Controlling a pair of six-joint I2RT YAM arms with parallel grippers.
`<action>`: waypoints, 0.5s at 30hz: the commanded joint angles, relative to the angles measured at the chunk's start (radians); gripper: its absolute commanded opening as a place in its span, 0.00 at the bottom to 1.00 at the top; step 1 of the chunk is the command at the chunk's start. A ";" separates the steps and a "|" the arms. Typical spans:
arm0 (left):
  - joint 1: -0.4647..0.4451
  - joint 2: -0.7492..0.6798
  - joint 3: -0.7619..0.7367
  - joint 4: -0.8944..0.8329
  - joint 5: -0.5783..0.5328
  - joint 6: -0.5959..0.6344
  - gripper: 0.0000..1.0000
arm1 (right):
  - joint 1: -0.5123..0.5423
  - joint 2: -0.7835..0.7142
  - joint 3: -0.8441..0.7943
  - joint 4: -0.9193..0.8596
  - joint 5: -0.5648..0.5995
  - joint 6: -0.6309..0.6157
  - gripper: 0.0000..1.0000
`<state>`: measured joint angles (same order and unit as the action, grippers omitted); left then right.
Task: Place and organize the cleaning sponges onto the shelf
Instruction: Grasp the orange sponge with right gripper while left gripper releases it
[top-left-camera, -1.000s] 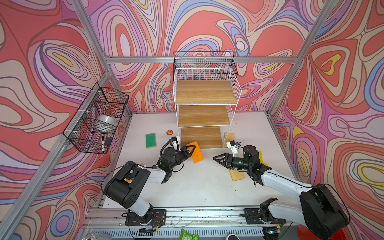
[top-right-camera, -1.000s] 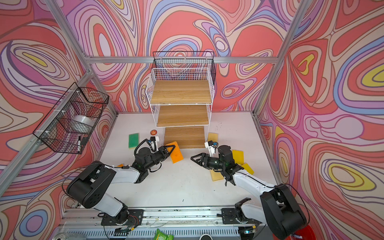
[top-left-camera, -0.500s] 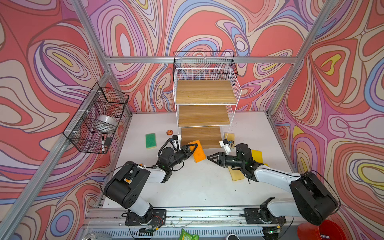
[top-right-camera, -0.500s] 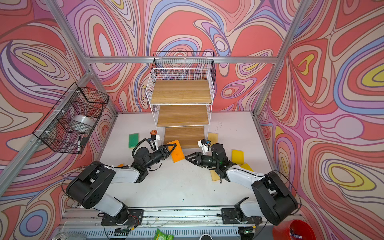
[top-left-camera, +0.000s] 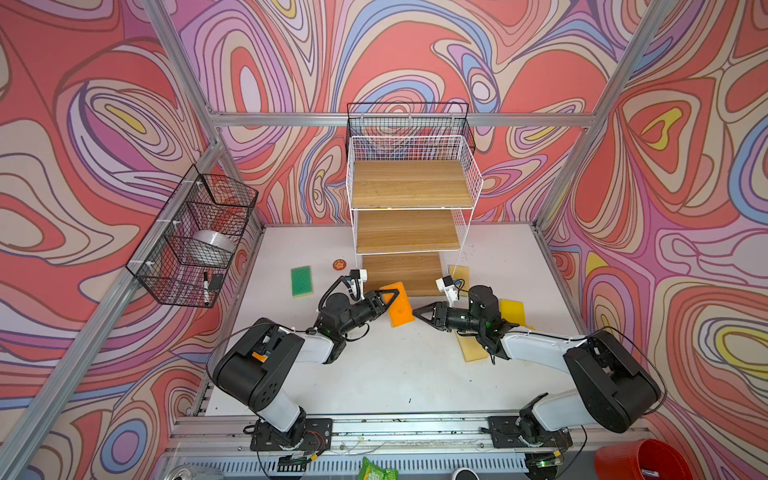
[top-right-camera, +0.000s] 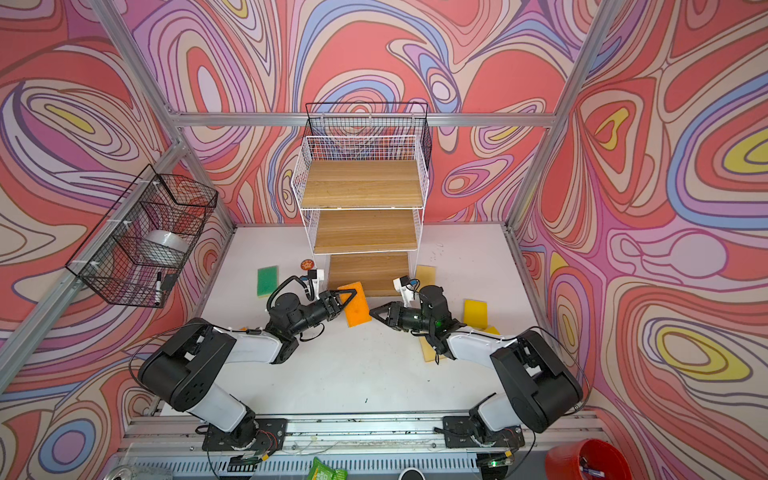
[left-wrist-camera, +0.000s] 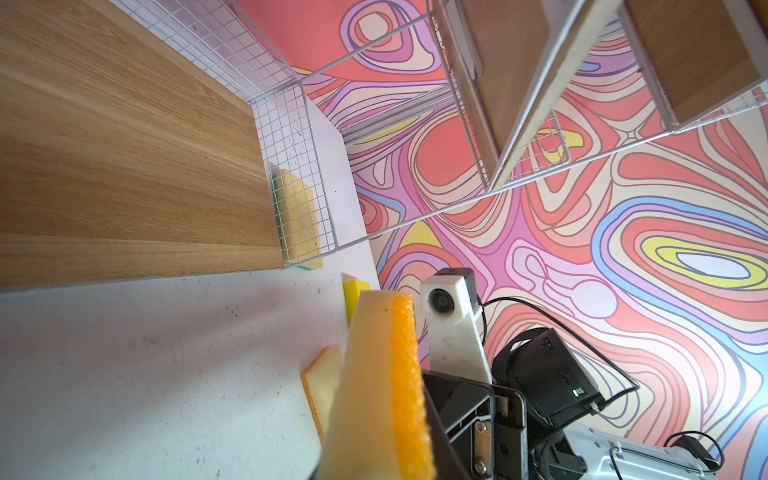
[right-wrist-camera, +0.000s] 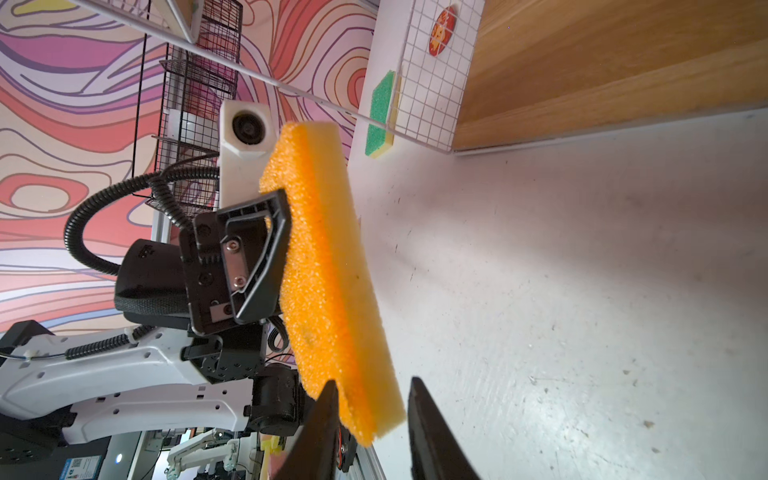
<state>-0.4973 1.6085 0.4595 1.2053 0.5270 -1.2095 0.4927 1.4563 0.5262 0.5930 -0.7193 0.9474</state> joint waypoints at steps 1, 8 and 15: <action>0.003 0.019 0.021 0.065 0.016 -0.014 0.17 | 0.007 0.029 0.026 0.041 -0.003 0.004 0.25; 0.003 0.034 0.027 0.061 0.013 -0.009 0.17 | 0.024 0.068 0.027 0.067 -0.013 0.018 0.30; 0.003 0.048 0.046 0.055 0.017 -0.010 0.17 | 0.038 0.066 0.021 0.019 0.010 -0.019 0.31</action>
<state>-0.4973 1.6409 0.4770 1.2053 0.5289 -1.2095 0.5209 1.5173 0.5396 0.6262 -0.7200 0.9516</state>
